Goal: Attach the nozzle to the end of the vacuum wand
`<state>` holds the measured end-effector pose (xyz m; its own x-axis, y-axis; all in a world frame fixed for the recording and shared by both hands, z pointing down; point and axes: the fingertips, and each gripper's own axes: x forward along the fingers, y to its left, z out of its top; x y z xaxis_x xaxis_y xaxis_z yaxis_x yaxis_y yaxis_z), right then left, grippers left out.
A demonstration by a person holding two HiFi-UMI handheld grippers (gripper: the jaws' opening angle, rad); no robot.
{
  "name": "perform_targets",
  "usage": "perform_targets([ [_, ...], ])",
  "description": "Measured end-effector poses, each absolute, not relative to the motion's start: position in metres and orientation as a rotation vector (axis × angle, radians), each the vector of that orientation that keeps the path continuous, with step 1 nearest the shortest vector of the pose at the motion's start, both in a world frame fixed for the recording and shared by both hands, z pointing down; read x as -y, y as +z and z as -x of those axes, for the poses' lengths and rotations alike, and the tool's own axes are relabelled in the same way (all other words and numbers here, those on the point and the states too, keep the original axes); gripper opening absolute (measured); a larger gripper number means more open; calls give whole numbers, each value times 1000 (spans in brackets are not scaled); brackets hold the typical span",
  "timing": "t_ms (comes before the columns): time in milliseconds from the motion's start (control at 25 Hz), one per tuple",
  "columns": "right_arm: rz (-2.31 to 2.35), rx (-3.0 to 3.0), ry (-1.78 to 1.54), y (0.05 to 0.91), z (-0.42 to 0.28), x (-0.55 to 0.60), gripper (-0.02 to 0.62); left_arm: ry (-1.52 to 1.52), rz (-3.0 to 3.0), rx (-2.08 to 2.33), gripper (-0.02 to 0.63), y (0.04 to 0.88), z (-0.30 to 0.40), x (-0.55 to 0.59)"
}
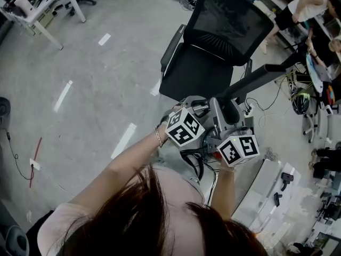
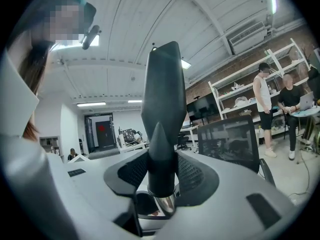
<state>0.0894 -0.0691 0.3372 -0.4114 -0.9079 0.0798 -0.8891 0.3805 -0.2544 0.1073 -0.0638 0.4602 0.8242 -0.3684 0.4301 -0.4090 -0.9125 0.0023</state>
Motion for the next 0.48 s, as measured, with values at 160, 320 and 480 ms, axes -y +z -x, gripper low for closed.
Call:
perform_targets([
  [160, 1725, -2545, -381, 336, -89, 68, 181, 656, -2910, 626, 155, 459, -107, 65],
  [320, 1779, -2539, -348, 336, -88, 64, 181, 655, -2910, 626, 155, 459, -107, 62],
  [480, 1820, -2512, -336, 336, -91, 59, 181, 660, -2910, 632, 155, 459, -109, 58],
])
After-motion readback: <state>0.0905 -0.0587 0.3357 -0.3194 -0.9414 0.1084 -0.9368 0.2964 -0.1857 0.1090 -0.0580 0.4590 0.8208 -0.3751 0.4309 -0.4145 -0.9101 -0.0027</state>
